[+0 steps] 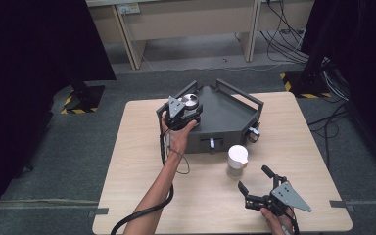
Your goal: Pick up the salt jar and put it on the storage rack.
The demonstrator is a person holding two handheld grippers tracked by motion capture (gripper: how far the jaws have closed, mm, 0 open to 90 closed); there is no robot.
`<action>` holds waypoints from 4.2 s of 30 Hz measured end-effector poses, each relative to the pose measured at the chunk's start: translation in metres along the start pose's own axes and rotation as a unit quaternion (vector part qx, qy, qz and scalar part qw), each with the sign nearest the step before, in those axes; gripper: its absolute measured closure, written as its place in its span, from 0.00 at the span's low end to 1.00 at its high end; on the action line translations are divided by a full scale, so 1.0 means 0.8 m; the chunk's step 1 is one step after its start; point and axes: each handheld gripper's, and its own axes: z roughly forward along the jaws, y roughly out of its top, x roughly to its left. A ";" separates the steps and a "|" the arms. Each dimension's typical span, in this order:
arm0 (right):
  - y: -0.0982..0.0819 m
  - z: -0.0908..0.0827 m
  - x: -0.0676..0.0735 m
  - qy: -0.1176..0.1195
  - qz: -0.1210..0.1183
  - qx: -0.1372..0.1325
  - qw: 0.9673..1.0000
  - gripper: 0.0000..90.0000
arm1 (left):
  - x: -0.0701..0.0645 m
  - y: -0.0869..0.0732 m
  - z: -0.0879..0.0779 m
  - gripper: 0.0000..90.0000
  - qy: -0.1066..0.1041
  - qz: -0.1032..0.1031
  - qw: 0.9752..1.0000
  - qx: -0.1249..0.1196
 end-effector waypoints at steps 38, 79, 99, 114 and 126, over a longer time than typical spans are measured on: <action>0.000 0.001 0.002 0.007 0.000 0.001 1.000 0.00 | -0.006 -0.009 -0.006 0.01 0.007 -0.042 0.999 -0.031; -0.001 0.001 0.005 0.010 0.002 0.002 1.000 0.00 | -0.004 -0.029 -0.086 0.00 -0.061 -0.052 0.995 -0.058; -0.002 0.002 0.007 0.011 -0.002 0.005 1.000 0.00 | 0.002 -0.057 -0.118 0.00 -0.088 -0.048 0.993 -0.071; -0.002 0.003 0.007 0.011 0.000 0.005 1.000 0.00 | -0.002 -0.065 -0.130 0.00 -0.106 -0.047 0.990 -0.077; -0.003 0.003 0.008 0.012 -0.002 0.005 1.000 0.00 | -0.010 -0.083 -0.139 0.00 -0.118 -0.049 0.988 -0.084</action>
